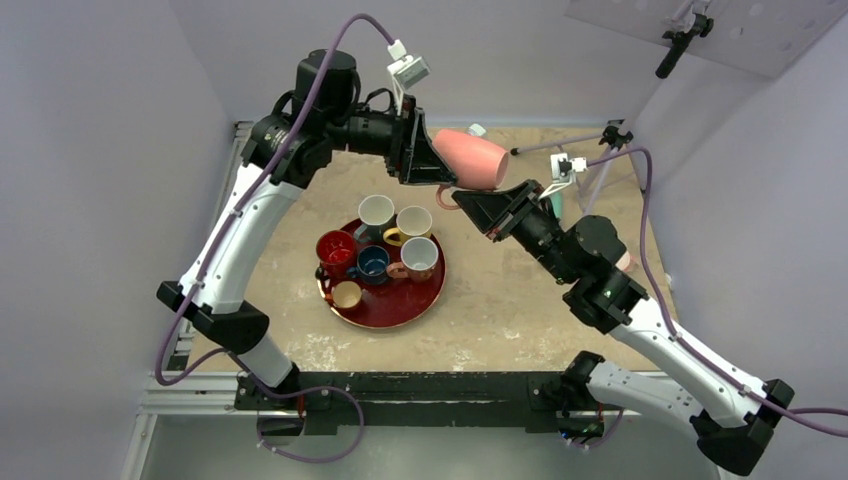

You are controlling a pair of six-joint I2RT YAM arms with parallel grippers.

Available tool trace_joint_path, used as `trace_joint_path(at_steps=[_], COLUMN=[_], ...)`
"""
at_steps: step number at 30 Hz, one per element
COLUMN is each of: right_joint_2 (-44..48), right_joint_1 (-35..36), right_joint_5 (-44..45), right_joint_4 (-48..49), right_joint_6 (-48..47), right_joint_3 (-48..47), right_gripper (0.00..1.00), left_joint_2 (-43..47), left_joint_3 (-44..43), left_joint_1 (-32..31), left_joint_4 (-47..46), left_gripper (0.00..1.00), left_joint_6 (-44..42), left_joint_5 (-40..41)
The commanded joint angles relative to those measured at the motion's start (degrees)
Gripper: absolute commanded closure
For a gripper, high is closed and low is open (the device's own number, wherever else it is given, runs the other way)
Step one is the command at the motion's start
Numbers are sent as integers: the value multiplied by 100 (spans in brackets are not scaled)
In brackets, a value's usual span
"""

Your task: Turn the mug right side up

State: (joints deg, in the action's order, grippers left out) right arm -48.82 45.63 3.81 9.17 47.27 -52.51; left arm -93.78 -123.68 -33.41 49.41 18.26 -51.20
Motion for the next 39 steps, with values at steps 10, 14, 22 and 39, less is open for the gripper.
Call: trace_joint_path(at_steps=[10, 14, 22, 39], right_joint_2=[-71, 354, 362, 111], right_joint_1=[8, 8, -14, -1815], right_joint_5=[265, 1225, 3410, 3831], right_joint_4=[-1394, -2894, -5459, -5556], right_joint_6=[-672, -605, 639, 320], right_joint_3=[-702, -696, -956, -349], right_gripper=[21, 2, 1, 1], left_joint_2=[325, 640, 1376, 677], left_joint_3=[-51, 812, 3316, 5314], left_joint_1=[-65, -380, -1276, -1418], left_joint_4=[1058, 2200, 3320, 1374], left_gripper=[100, 100, 100, 100], left_joint_6=[-1673, -3970, -5114, -4913], left_joint_5=[868, 2807, 3284, 4708])
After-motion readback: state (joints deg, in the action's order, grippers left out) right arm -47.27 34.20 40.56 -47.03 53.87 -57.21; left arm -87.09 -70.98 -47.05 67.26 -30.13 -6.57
